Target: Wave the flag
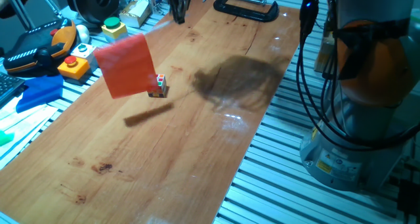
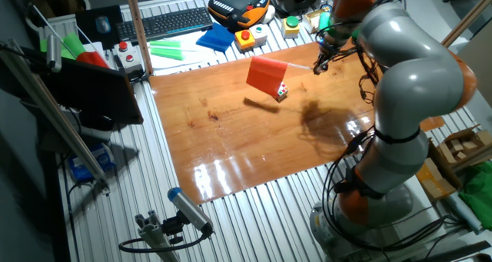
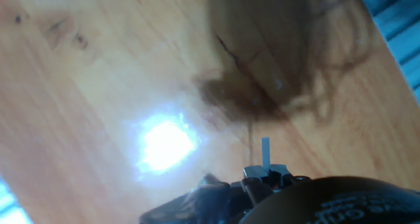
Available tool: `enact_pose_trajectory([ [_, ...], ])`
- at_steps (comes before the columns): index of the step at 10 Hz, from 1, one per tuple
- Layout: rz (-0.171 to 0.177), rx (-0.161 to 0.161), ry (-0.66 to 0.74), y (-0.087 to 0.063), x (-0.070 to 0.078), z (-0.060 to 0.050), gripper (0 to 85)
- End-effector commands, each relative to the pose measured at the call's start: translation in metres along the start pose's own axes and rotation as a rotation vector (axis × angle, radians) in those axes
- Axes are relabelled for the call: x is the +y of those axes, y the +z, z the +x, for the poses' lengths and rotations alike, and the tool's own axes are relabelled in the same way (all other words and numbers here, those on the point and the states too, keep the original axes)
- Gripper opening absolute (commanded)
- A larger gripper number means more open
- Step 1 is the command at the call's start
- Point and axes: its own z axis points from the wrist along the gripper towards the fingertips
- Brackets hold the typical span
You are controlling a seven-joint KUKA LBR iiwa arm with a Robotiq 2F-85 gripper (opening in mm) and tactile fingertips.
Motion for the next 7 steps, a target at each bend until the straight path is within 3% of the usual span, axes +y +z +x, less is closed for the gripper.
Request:
enact_pose_trajectory([
  [1, -0.021, -0.126, -1.180, 0.0043, -0.0006, 0.0030, 0.7],
  [3, -0.025, -0.114, -1.261, 0.0085, -0.0029, 0.0059, 0.7],
  [7, -0.006, -0.148, -1.507, 0.0142, -0.0011, 0.0042, 0.7],
])
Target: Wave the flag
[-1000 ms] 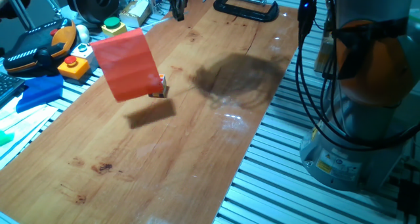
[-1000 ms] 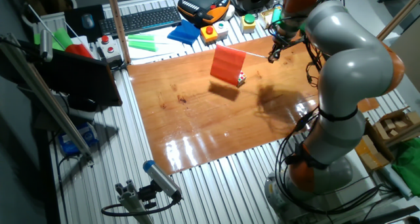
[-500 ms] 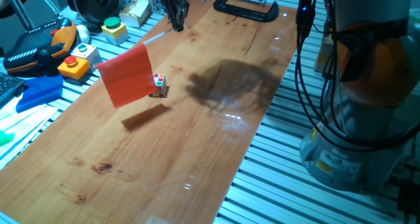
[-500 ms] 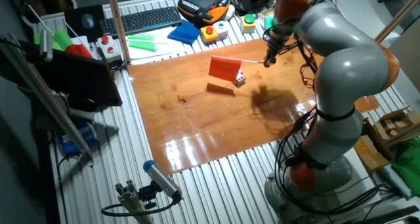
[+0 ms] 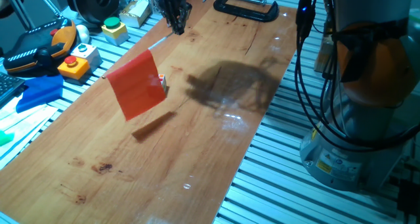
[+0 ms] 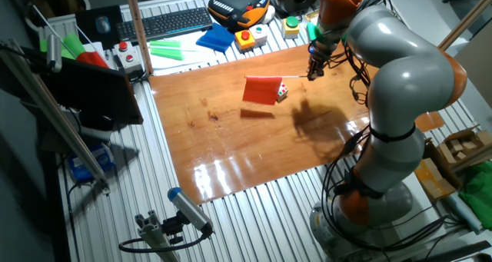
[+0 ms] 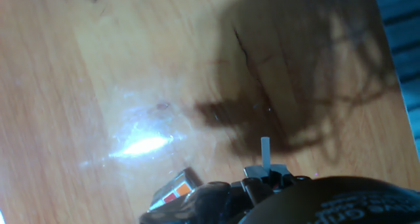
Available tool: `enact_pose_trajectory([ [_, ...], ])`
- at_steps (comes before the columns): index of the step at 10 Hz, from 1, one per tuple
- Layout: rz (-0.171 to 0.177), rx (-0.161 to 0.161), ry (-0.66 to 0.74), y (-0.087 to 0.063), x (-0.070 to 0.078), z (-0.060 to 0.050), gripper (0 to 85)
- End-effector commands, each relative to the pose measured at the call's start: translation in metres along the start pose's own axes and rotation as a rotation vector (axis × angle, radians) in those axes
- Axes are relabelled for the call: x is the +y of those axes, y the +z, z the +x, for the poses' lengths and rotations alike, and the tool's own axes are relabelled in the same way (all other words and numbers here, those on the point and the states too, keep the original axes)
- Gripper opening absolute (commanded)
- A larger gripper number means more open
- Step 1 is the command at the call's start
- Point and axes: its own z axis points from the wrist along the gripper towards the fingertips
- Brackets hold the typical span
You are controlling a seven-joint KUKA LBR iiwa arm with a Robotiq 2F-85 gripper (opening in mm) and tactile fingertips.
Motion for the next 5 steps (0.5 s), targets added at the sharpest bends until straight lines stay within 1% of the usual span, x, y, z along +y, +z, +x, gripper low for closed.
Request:
enact_pose_trajectory([
  [1, 0.005, -0.141, -1.316, 0.0020, 0.0010, -0.0018, 0.7],
  [2, 0.005, -0.143, -1.365, 0.0048, 0.0023, -0.0050, 0.7],
  [3, -0.004, -0.137, -1.409, 0.0065, 0.0036, -0.0076, 0.7],
  [4, -0.013, -0.138, -1.444, 0.0070, 0.0040, -0.0086, 0.7],
  [5, -0.013, -0.140, -1.470, 0.0077, 0.0043, -0.0086, 0.7],
])
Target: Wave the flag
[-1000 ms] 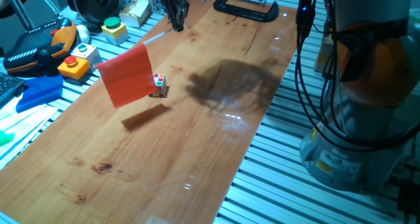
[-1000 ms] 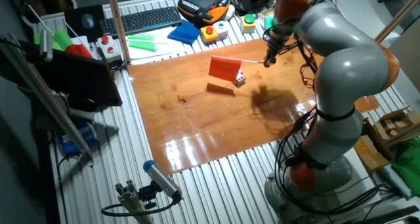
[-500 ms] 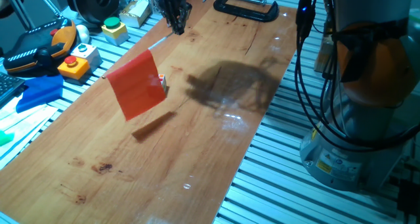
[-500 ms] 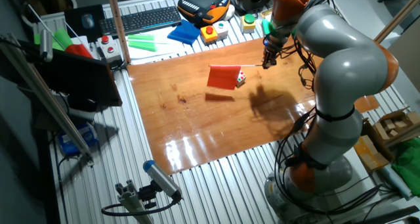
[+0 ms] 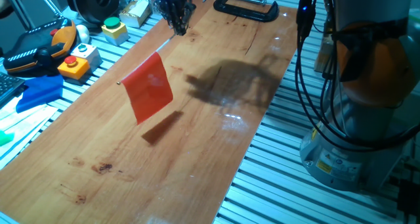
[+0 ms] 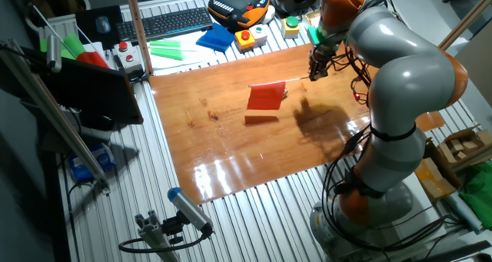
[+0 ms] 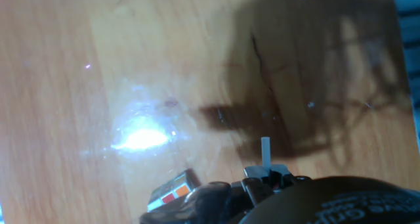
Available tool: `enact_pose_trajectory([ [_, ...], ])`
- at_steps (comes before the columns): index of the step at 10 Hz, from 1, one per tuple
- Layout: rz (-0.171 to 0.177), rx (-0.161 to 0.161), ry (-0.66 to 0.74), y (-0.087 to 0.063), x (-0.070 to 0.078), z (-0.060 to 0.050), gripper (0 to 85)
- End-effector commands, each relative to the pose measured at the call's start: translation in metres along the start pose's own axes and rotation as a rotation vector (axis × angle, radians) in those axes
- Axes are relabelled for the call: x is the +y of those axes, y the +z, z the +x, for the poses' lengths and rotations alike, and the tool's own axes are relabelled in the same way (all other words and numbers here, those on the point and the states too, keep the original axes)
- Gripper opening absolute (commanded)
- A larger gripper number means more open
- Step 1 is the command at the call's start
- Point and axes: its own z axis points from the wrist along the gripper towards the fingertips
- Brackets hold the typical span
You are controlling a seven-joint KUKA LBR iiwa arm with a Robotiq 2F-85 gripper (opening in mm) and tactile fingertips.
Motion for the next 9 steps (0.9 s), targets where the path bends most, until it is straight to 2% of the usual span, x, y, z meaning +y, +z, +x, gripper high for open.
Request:
enact_pose_trajectory([
  [1, 0.006, -0.115, -1.342, 0.001, 0.000, 0.001, 0.7],
  [5, 0.025, -0.132, -1.428, 0.014, 0.004, 0.000, 0.7],
  [9, 0.000, -0.134, -1.451, 0.034, 0.009, -0.007, 0.7],
])
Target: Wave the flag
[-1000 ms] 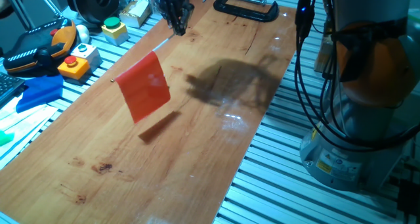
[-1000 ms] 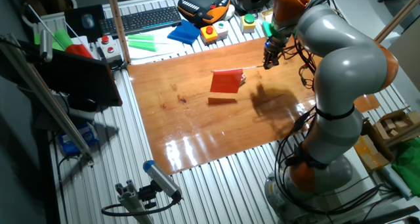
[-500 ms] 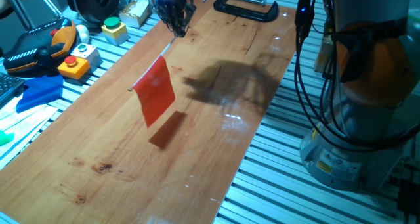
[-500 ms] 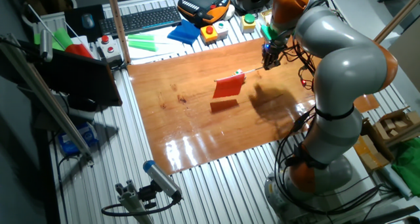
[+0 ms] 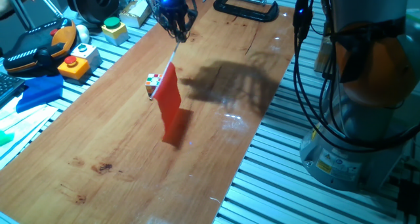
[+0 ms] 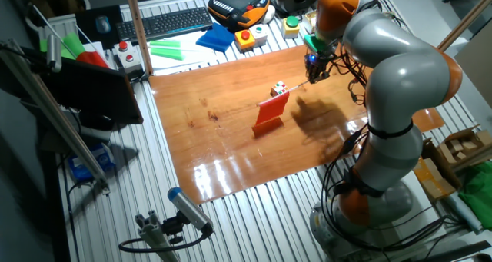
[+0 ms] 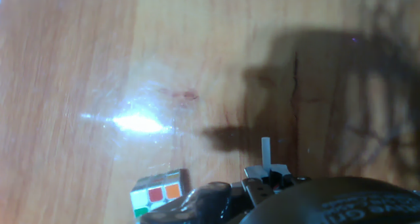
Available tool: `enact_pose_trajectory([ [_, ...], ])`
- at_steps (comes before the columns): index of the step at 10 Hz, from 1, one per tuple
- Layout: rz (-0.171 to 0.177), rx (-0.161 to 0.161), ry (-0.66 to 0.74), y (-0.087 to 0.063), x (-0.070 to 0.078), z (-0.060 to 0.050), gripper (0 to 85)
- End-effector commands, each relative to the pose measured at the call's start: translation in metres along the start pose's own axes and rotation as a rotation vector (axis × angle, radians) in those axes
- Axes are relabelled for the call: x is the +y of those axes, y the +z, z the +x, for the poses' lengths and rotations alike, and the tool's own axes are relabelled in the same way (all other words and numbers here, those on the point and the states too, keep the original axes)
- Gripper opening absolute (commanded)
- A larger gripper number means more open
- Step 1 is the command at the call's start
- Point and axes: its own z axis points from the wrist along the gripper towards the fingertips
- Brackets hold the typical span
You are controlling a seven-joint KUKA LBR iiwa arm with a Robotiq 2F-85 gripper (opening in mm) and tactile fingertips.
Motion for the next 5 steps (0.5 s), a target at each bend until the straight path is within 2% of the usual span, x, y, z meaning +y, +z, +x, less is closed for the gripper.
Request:
enact_pose_trajectory([
  [1, -0.008, -0.096, -1.134, 0.003, 0.001, 0.000, 0.7],
  [5, -0.013, -0.097, -1.106, 0.023, 0.010, -0.006, 0.7],
])
